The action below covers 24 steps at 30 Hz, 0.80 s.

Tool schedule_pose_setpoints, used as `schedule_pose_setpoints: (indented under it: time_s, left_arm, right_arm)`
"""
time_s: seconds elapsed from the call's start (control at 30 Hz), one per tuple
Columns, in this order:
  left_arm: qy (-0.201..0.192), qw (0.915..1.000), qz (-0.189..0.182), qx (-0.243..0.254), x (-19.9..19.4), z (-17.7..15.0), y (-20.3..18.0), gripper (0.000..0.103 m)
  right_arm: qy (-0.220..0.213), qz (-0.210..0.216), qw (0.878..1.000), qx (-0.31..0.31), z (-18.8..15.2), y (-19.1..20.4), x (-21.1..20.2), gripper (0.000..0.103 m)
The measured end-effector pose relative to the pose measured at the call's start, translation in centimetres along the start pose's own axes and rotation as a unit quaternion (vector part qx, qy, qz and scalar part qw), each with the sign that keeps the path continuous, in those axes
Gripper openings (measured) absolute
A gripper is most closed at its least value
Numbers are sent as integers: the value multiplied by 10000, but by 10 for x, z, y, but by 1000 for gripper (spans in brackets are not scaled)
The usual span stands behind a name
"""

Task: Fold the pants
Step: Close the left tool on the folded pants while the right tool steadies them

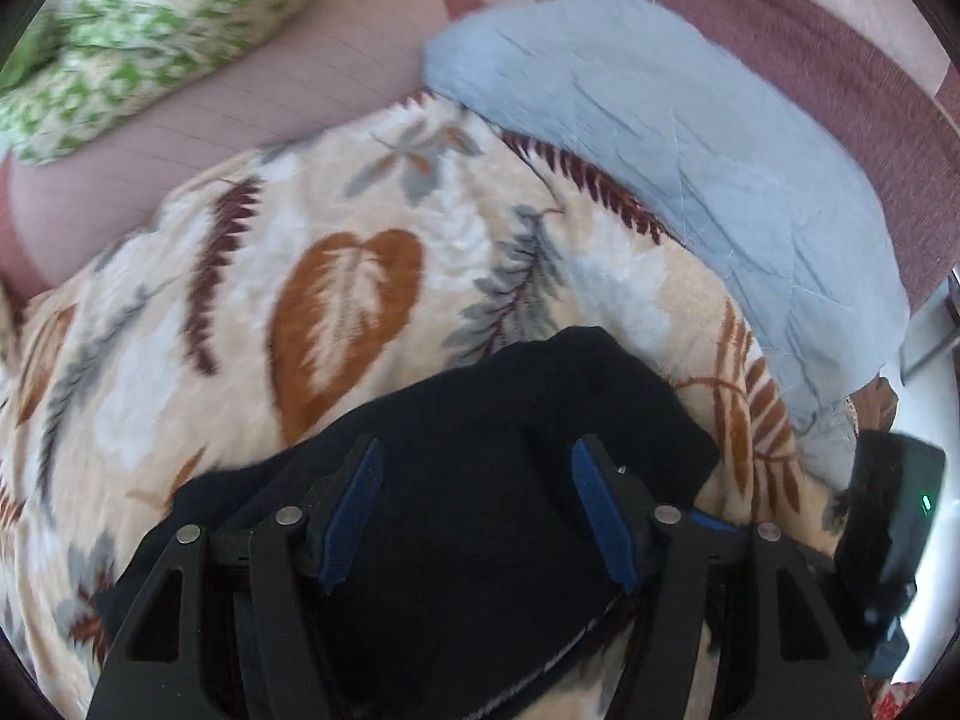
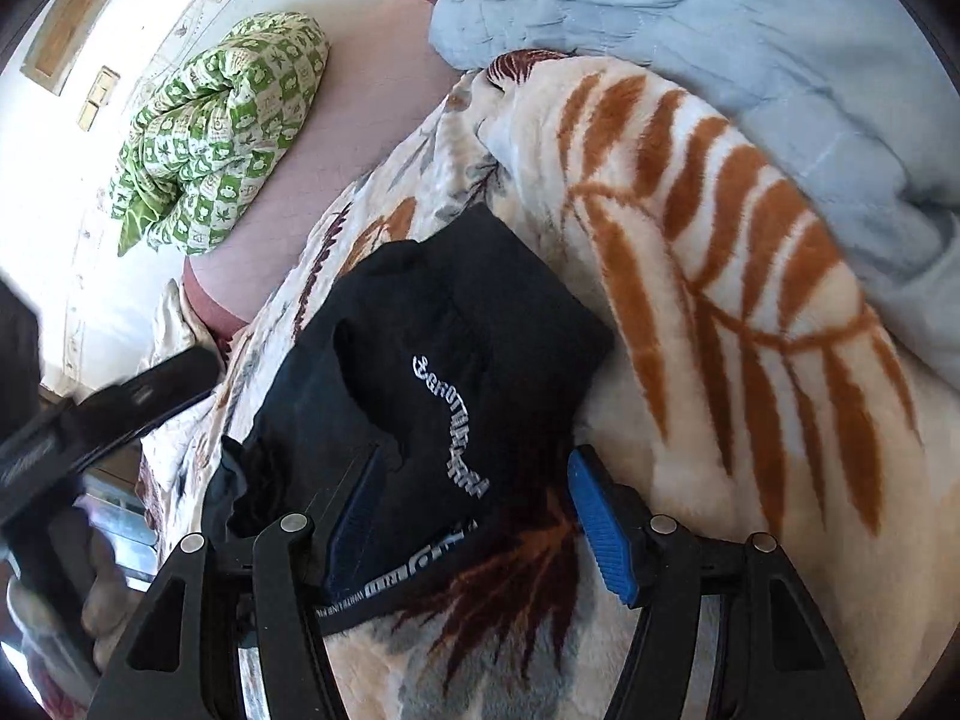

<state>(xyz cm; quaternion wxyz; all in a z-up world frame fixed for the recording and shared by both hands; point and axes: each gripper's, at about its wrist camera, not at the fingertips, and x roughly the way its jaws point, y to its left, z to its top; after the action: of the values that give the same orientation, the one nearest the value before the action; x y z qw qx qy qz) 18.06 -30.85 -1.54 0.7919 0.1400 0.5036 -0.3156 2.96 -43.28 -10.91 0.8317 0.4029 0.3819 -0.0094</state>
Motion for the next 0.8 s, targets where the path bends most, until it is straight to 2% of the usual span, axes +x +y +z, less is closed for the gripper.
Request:
schedule_pose_setpoints:
  time_s: [0.1,0.23,0.3,0.4,0.5,0.57,0.63,0.73,0.8]
  left_arm:
    - [272,9994,-203,23,35,22,-6,65]
    - [384,9986,-344,150,68,45,-15,65]
    - [495,9976,-421,245,82,53,-19,65]
    - [709,9957,-256,538,105,60,-31,65]
    - [1010,9899,-174,981,120,55,-49,64]
    - [904,9853,113,1446,118,46,-65,49]
    - [775,9842,119,1586,108,43,-68,30]
    - [552,9908,-118,1233,87,47,-50,20]
    - [351,9943,-368,932,71,48,-37,19]
  right_arm:
    - [-99,238,9996,143,1,-5,0,71]
    - [-197,391,9990,107,4,-1,3,71]
    - [-277,378,9989,50,4,1,4,71]
    - [-307,182,9993,-147,3,5,7,71]
    - [-322,56,9991,-267,0,10,8,71]
    - [-320,69,9992,-222,0,8,8,70]
    - [-321,129,9993,-133,1,5,5,69]
    - [-381,179,9991,6,-1,0,-5,70]
    - [-528,76,9986,42,-5,-2,-10,74]
